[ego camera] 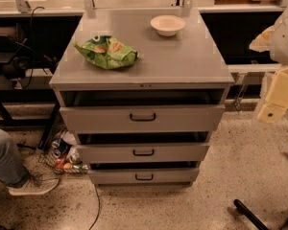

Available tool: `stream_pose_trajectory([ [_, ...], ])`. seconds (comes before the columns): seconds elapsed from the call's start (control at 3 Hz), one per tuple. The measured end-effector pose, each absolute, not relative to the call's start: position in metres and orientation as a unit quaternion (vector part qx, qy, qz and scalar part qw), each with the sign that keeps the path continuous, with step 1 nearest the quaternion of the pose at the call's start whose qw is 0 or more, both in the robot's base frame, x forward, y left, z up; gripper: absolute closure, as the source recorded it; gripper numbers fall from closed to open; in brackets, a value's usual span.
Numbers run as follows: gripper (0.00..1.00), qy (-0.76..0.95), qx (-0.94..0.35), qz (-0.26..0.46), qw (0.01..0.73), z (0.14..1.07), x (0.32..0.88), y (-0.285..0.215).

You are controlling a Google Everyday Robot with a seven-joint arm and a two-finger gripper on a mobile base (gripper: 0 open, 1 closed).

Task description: Open top drawer

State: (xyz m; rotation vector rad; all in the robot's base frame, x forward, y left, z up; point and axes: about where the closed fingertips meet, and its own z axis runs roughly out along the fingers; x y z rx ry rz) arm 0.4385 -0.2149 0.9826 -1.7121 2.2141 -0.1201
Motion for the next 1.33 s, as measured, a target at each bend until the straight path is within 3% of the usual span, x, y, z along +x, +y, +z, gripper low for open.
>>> stream_pose_trajectory([
  [0.33, 0.0, 0.779, -0.602, -0.042, 0.169, 0.983, 0.438, -0.215],
  [0.67, 0.0, 0.769, -0.62, 0.002, 0.158, 0.944, 0.436, -0.201],
  [1.33, 0.0, 0.709, -0.688, 0.078, 0.138, 0.833, 0.422, -0.131],
])
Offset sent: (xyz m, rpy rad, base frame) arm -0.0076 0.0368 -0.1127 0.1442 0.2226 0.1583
